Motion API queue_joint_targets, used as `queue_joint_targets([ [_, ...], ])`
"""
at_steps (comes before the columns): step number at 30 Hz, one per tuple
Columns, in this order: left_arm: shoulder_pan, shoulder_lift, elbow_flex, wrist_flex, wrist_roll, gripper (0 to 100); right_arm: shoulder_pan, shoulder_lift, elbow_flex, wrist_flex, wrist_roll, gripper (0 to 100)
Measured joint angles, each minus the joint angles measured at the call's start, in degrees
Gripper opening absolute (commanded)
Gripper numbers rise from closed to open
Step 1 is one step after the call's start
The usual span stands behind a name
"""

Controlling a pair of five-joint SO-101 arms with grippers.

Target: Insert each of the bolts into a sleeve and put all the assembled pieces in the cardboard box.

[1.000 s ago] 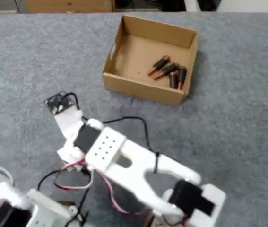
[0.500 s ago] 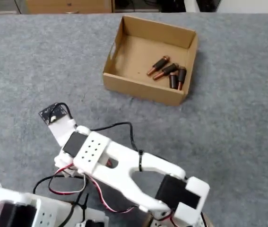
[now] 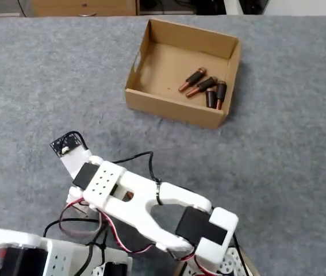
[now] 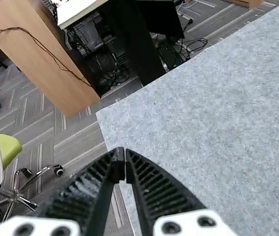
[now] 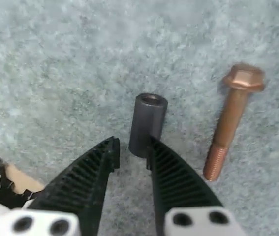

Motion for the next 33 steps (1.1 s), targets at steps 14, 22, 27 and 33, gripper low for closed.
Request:
queue_joint_targets([
  [14, 1.58, 0.00, 0.00, -2.02, -1.05, 2, 0.18, 1.41, 0.09, -0.79, 0.00, 15.0],
  [22, -2.99, 0.00, 3.60, -7.56, -3.52, 2, 0.09, 7.91, -0.97, -3.16, 0.00, 14.8],
  [27, -3.52, 0.00, 3.69, -9.32, -3.78, 2, 0.09, 7.91, -1.05, -3.16, 0.00, 9.8],
  [33, -3.52, 0.00, 3.87, -9.32, -3.78, 2, 1.32, 8.09, -0.97, -3.08, 0.00, 0.2],
])
